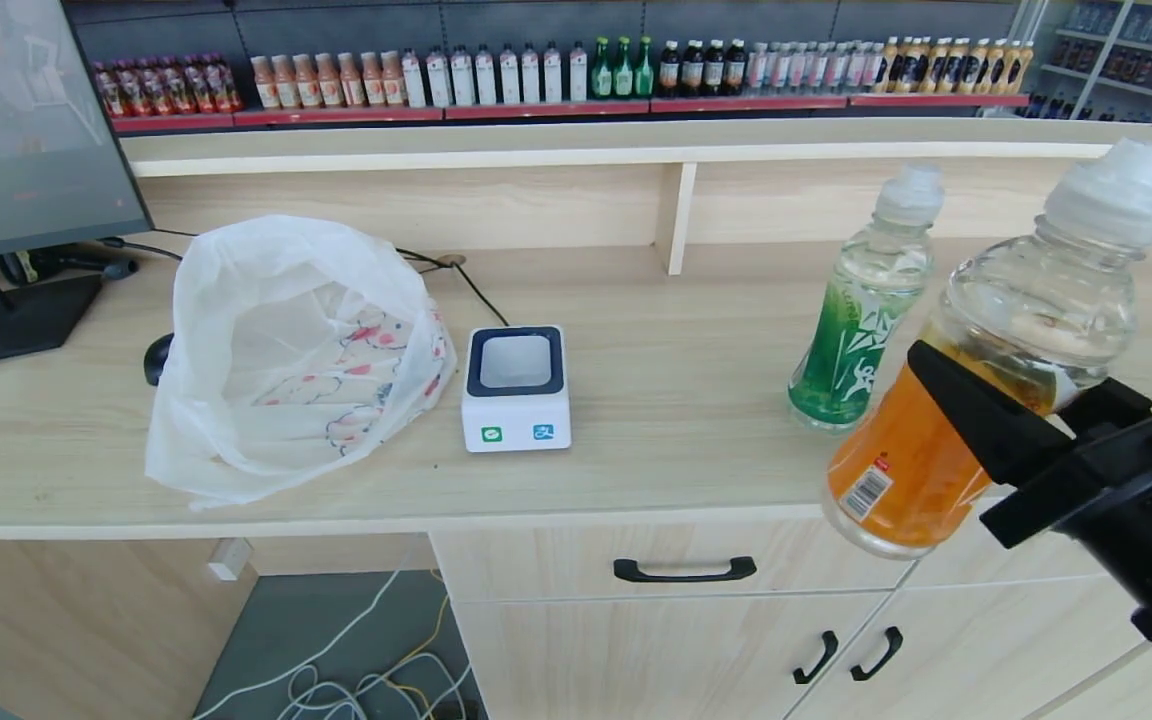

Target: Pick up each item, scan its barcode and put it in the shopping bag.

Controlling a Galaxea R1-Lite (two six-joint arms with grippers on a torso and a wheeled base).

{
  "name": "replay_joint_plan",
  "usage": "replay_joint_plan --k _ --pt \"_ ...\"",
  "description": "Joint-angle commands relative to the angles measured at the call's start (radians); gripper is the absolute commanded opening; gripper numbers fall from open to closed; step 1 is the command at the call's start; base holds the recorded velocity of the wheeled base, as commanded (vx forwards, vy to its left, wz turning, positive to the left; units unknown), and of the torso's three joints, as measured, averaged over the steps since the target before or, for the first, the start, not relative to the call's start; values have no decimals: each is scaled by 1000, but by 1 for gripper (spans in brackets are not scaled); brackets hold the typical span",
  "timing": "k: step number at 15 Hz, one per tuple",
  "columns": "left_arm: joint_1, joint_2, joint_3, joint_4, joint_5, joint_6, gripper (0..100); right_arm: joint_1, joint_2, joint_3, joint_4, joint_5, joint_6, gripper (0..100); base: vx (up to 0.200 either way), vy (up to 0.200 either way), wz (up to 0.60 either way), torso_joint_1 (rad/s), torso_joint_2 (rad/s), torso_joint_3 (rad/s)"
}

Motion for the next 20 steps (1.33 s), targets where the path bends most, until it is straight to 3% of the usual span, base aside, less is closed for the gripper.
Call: replay_joint_plan --k 1,4,7,10,20 --pt "1 0 0 0 1 0 100 3 -43 43 1 67 51 0 0 0 0 0 0 0" --pt "1 0 0 0 1 0 100 2 -47 66 1 201 156 0 0 0 0 0 0 0" --pt "1 0 0 0 1 0 100 -5 -24 73 4 408 320 0 0 0 0 0 0 0" --pt "1 0 0 0 1 0 100 -6 57 4 3 564 396 0 0 0 0 0 0 0" --pt "1 0 0 0 1 0 100 -5 267 -292 3 837 593 0 0 0 0 0 0 0"
